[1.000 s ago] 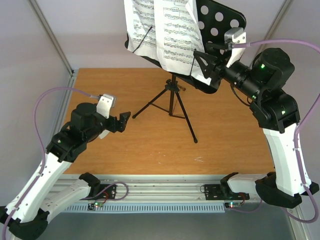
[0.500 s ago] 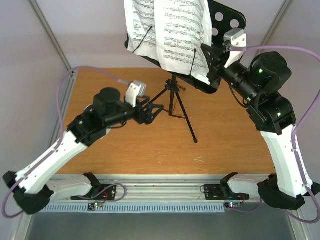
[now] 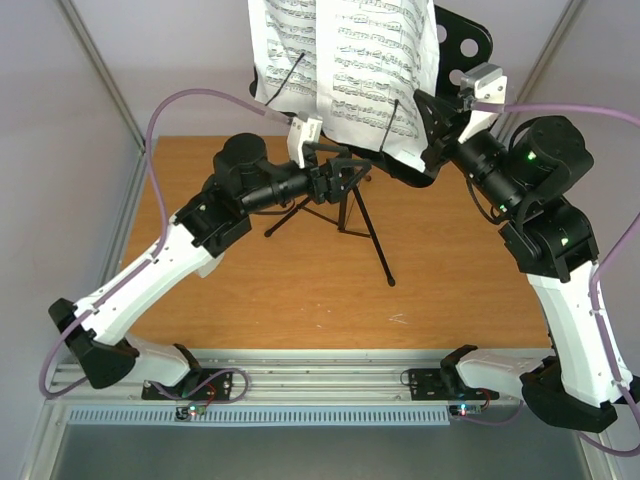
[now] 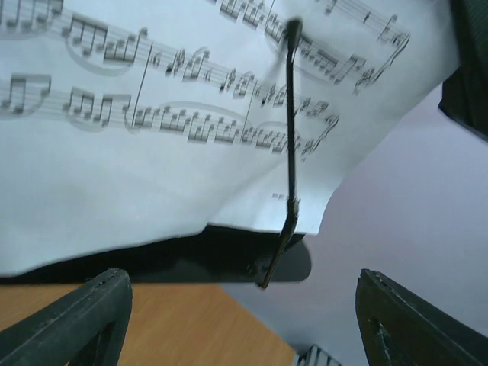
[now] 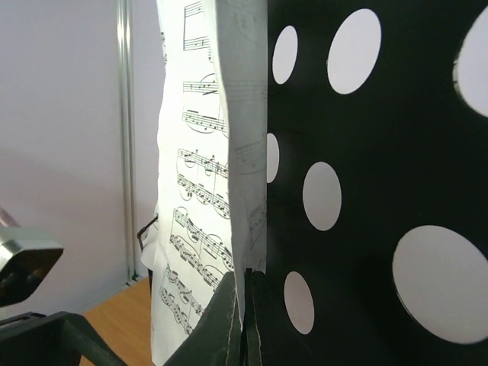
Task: Pack up the instrument practice props
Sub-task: Pick up the sheet music from the music stand.
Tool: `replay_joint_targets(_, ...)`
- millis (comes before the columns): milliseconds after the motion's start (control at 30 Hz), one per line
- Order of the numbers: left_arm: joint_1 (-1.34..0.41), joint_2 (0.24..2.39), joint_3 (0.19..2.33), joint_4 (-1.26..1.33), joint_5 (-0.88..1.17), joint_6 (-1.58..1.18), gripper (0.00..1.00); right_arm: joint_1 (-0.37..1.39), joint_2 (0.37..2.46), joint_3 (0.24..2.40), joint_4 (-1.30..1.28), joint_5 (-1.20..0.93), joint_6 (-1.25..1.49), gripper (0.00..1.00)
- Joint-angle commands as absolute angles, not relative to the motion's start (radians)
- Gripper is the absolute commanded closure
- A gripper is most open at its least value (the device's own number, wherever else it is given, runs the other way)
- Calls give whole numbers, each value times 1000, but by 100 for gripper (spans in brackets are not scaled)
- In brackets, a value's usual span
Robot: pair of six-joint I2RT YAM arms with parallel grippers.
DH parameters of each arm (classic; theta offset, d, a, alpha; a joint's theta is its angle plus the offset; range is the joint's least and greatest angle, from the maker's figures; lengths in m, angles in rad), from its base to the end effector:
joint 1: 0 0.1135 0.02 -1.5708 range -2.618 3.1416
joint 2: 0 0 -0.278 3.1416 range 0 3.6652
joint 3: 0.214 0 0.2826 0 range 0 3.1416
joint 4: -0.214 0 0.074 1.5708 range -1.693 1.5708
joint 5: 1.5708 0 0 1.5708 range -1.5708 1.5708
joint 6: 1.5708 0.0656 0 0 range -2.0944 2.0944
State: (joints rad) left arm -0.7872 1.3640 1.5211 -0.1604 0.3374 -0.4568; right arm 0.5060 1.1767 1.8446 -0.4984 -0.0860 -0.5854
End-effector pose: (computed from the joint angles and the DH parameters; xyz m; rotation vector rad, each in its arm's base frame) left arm 0.2403 -0.2719 0.4876 0.5613 1.6211 -1.2163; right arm 0.1987 0.1165 0.6119 -0.7877 1.1597 -0.0057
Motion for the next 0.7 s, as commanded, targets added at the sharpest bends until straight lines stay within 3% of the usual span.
replay_joint_targets(0,-794,1411,1600,-43,379,-499,20,515,1157,1834,-474,-67,-600,99)
replay_joint_targets(533,-830,1547,1779,-100,408,-460,47,515,1156,1817,-470,-71,-598,99)
replay_joint_targets(667,-838,1560,1800,-127,366,-444,57,515,1153,1808,-465,-66,-599,99)
